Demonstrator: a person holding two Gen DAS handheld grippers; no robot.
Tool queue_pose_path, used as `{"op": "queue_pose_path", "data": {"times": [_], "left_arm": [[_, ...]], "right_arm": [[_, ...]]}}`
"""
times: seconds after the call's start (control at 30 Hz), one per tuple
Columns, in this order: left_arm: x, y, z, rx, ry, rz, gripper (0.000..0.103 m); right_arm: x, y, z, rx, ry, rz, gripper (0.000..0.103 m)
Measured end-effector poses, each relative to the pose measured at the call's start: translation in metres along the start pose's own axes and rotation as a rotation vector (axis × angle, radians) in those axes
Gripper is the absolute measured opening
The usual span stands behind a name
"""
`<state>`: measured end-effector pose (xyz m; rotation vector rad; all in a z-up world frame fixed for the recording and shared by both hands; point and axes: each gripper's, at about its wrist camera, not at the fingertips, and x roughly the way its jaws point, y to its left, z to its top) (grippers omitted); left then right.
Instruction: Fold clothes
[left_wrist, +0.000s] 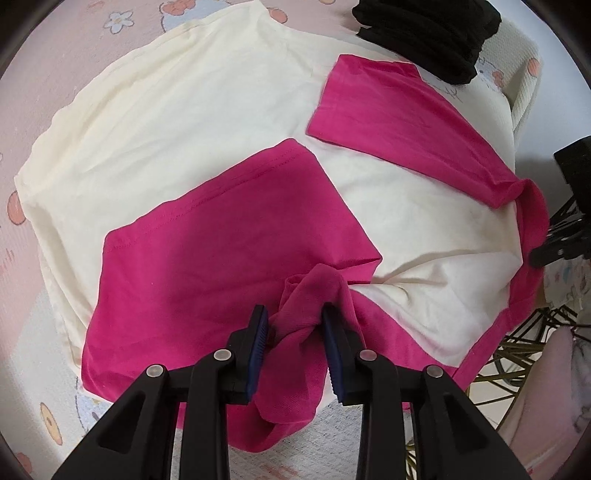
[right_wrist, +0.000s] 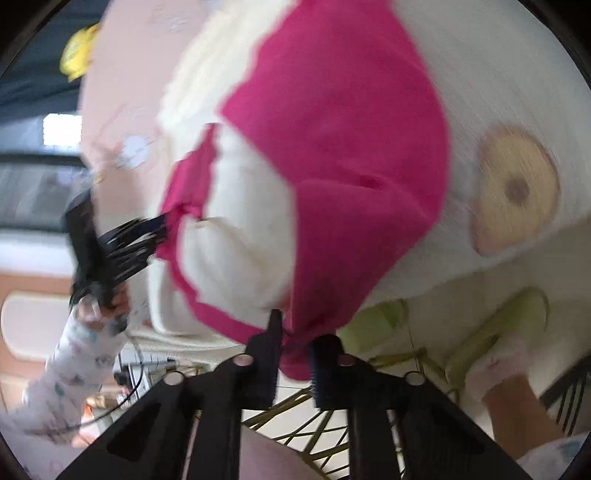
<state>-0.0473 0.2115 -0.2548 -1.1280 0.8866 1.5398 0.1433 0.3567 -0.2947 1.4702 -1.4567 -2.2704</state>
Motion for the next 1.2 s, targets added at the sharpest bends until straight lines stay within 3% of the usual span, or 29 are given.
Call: {"op": "queue_pose_path", "data": {"times": [0.1,0.23,0.43,0.6,0.63,0.8,0.87,0.9,0.93,1.0,1.07,1.13,1.2], "left_arm": [[-0.001,0.002,0.001,-0.006,0.003,-0.009,0.028],[-0.004,0.007,0.004,-0.019,0.007,-0.022,0.028],[-0.006,0.024,0.008,-0.073,0.02,-0.058,0.028],[0.0,0.037,0.004,-0.163,0.043,-0.127,0.028],[0.0,0.04,0.003,-0.186,0.041,-0.139,0.029],[-0.005,0.039,-0.006,-0.268,0.022,-0.155,0.029],[-0.01,0.039,-0.014,-0.31,0.011,-0.137,0.036],[-0.012,0.042,-0.019,-0.335,0.005,-0.123,0.046],[-0.014,0.044,-0.025,-0.36,-0.001,-0.11,0.054],[-0.02,0.048,-0.035,-0.409,-0.016,-0.088,0.055],[-0.036,0.048,-0.042,-0.439,-0.049,-0.1,0.058],[-0.05,0.041,-0.044,-0.415,-0.059,-0.077,0.07],[-0.064,0.029,-0.045,-0.372,-0.078,-0.04,0.071]], "right_arm": [[-0.012,0.016,0.009,-0.044,-0.061,0.065,0.01],[-0.012,0.024,0.034,-0.048,-0.105,0.091,0.01],[0.013,0.026,0.083,-0.041,-0.109,0.029,0.01],[0.031,0.012,0.103,-0.058,-0.067,-0.139,0.008],[0.031,0.007,0.104,-0.047,-0.068,-0.132,0.001],[0.031,0.006,0.099,-0.055,-0.091,-0.126,0.001],[0.03,0.013,0.097,-0.086,-0.108,-0.148,0.001],[0.03,0.016,0.096,-0.102,-0.116,-0.16,0.002],[0.029,0.02,0.095,-0.117,-0.124,-0.171,0.007],[0.028,0.027,0.093,-0.148,-0.141,-0.194,0.015],[0.027,0.034,0.091,-0.183,-0.156,-0.221,0.031],[0.029,0.044,0.086,-0.247,-0.161,-0.28,0.034],[0.029,0.047,0.084,-0.266,-0.163,-0.304,0.035]]}}
